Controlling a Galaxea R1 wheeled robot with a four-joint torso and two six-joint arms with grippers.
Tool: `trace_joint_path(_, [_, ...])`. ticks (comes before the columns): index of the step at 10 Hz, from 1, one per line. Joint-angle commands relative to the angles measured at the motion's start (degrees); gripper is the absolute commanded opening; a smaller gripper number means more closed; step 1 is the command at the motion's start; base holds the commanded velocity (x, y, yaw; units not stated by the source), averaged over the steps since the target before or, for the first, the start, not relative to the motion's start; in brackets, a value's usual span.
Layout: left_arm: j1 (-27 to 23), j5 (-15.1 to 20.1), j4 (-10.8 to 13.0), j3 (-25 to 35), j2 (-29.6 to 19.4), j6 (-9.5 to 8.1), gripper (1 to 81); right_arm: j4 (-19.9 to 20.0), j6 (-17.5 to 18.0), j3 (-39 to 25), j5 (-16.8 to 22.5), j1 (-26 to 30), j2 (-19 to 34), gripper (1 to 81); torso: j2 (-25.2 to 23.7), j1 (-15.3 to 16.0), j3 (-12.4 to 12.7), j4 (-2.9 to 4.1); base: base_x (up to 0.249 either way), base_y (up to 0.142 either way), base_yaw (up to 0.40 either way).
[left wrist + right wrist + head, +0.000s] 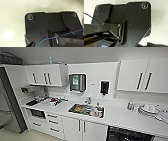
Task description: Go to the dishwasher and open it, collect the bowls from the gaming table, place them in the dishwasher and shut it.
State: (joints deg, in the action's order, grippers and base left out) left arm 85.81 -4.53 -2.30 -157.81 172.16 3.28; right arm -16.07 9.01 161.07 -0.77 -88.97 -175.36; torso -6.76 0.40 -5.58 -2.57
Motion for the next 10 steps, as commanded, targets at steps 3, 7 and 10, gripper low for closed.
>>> trace_joint_path(3, [-3.1,2.6,1.1,0.0,-0.2,0.59,81.1,0.5,-0.1,-0.4,3.0,2.8,0.2,81.1,0.0,0.0,0.0,0.0,0.0,0.0,0.357])
trace_joint_path(7, [-3.2,2.6,1.0,0.0,-0.1,0.59,81.1,0.5,0.0,-0.4,3.0,3.1,0.1,81.1,0.0,0.0,0.0,0.0,0.0,0.0,0.357])
trace_joint_path(10, [-3.7,2.7,1.1,0.0,0.4,0.59,81.1,0.6,0.1,-0.4,3.0,3.4,0.0,81.1,0.0,0.0,0.0,0.0,0.0,0.0,0.357])
